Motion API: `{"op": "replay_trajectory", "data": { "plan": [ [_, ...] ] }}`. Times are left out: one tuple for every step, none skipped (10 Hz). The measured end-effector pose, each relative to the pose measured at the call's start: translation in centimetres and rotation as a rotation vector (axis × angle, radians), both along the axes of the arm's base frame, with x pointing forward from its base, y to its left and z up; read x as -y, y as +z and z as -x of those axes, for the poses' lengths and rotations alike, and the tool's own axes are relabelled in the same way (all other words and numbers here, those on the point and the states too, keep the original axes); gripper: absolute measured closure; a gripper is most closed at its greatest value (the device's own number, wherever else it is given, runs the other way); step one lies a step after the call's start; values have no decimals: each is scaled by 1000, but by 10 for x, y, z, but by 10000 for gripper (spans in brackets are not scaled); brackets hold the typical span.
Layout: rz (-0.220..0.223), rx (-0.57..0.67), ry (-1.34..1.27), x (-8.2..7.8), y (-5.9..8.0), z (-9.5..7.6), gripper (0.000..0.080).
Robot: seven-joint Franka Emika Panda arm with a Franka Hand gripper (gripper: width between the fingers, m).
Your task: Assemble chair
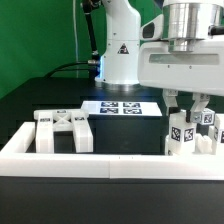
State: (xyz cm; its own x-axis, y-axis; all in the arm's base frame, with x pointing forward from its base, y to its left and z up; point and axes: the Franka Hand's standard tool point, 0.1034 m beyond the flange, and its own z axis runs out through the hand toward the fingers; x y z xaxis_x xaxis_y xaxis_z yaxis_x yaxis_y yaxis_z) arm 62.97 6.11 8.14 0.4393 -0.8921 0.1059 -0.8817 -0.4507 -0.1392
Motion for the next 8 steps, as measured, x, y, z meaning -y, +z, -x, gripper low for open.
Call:
{"op": "replay_trajectory", "data": {
  "plan": [
    [-22,7,-130,0,0,-1,509],
    [-30,9,-191,0,1,-1,509],
    [-39,10,-232,0,1,-1,509],
    [-55,11,-301,0,1,-1,508],
    [-62,12,-334,1,1,-1,508],
    [-69,12,-356,1,1,-1,508],
    [-73,13,-359,0,1,-1,508],
    [-65,12,-315,0,1,-1,333]
  ]
}}
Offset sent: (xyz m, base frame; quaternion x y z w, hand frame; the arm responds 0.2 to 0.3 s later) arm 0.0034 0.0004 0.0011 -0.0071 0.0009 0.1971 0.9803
